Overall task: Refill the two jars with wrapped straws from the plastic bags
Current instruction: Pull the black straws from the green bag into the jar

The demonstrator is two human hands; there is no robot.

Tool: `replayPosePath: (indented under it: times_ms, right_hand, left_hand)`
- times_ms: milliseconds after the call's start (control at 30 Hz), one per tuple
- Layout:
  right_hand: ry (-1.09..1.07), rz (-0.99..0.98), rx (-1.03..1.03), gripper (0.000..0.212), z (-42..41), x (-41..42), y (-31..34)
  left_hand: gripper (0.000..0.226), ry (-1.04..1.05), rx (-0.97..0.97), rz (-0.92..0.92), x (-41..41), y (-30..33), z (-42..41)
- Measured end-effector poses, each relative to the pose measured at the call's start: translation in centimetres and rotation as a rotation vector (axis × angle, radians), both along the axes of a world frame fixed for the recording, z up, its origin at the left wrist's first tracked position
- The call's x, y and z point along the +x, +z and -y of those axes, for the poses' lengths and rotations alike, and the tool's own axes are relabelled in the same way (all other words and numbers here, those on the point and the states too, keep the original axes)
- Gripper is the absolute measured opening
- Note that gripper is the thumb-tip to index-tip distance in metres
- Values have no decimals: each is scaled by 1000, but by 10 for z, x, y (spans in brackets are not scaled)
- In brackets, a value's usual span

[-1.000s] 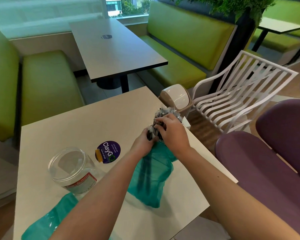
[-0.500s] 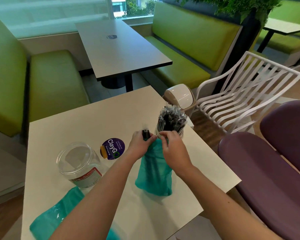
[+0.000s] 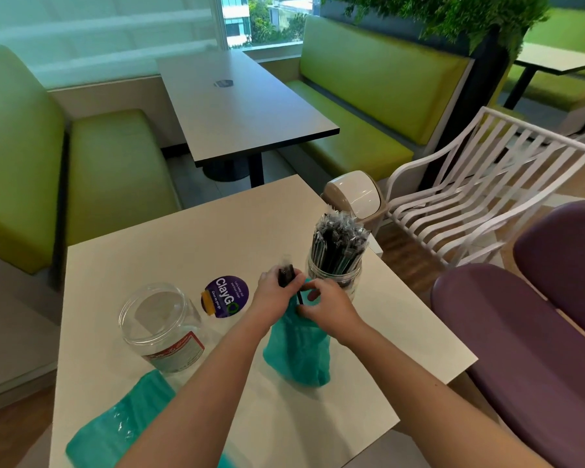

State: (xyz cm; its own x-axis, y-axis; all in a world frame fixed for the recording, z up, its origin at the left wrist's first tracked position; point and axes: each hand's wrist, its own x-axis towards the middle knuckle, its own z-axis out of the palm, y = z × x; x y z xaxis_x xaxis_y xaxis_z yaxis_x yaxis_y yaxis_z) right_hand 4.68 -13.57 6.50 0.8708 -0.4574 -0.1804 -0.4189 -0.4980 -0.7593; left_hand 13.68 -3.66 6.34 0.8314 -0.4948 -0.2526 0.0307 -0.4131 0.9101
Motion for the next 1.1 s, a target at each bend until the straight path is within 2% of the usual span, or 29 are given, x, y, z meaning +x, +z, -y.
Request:
replayPosePath:
  times_ms: [133,267,400,467,633,733,833,900,1000,1100]
  right_hand:
    - [-16,48,89,54,-6,4,-3]
    - [-5,133,188,49,-6,5,-2]
    - [-48,128,215,44,1,4,2]
    - [-71,118,227,41,3,5,2]
    - [-115,141,257,33,10,4,4]
    - [-146,169,237,17,17,3,9]
    - [-146,205,204,3,28,3,21]
    - [-161,241,198,3,39,3,33]
    - [-175,290,174,15,53,2,58]
    - [-190,354,145,16,65,3,77]
  left_hand:
    - [32,-4,-145,-161,-7,6,-1]
    - [44,-33,-242,-278,-7,8,-4]
    - [36,-61,-346,-403,-6,10,-7]
    - [32,-67,-313,-331,-6,7,-8]
    - [20,-49,-177,6,-7,3,-1]
    - [13,-73,-75,208,-2,0,8]
    - [11,-91,17,316,3,-4,16]
    - [16,-125,76,359,3,-4,21]
    - [24,-180,151,414,1,-2,29]
    - [23,-268,256,549,-2,-3,36]
